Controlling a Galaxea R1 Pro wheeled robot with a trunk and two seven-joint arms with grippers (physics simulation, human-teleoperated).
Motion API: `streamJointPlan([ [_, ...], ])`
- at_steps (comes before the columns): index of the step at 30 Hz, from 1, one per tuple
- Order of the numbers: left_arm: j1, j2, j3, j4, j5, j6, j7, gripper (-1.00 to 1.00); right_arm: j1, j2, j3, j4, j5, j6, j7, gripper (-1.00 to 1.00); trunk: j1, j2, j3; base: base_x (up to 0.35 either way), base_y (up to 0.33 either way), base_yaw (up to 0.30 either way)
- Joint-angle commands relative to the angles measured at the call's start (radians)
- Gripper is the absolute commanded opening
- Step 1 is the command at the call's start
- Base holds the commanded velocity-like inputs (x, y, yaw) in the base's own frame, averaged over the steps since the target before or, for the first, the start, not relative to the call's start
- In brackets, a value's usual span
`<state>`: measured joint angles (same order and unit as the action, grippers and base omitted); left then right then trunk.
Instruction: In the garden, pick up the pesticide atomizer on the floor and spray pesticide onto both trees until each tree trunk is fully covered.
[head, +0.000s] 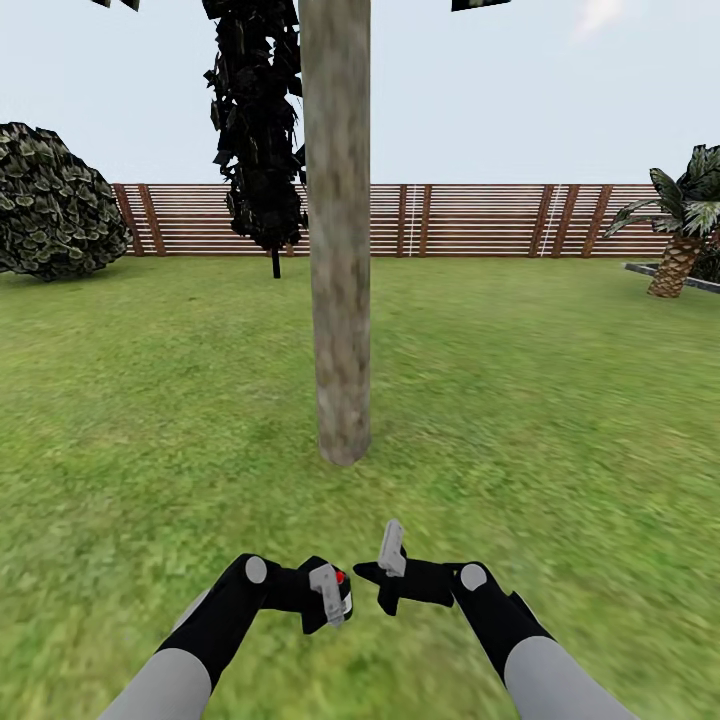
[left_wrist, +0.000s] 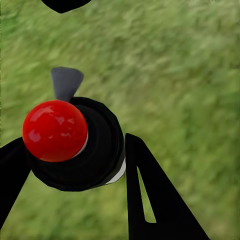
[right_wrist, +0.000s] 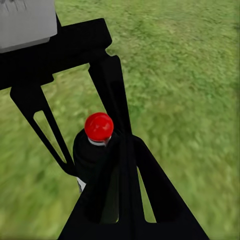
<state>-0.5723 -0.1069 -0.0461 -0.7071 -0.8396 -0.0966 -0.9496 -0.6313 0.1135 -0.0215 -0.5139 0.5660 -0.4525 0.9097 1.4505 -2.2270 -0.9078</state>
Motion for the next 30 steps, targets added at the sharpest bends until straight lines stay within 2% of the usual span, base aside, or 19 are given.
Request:
streamJointPlan([
  [1,0.000,0.000,0.000,0.000,0.001,0.000,0.001,-1.00,0.000,0.000,0.000,0.000,0.000,0.000,0.000,-1.00,0.000,0.000,0.000,0.000,0.000,0.000],
  [12,0.000,-0.009,0.002,0.000,0.010,0.000,0.039,-1.00,0.000,0.000,0.000,0.000,0.000,0.000,0.000,-1.00,0.000,0.000,0.000,0.000,0.000,0.000],
  [23,0.000,-0.011,0.002,0.000,0.012,-0.001,0.041,-1.00,0.000,0.000,0.000,0.000,0.000,0.000,0.000,-1.00,0.000,0.000,0.000,0.000,0.000,0.000],
  [30,0.000,-0.021,0.002,0.000,0.013,-0.002,0.040,-1.00,0.000,0.000,0.000,0.000,0.000,0.000,0.000,-1.00,0.000,0.000,0.000,0.000,0.000,0.000],
])
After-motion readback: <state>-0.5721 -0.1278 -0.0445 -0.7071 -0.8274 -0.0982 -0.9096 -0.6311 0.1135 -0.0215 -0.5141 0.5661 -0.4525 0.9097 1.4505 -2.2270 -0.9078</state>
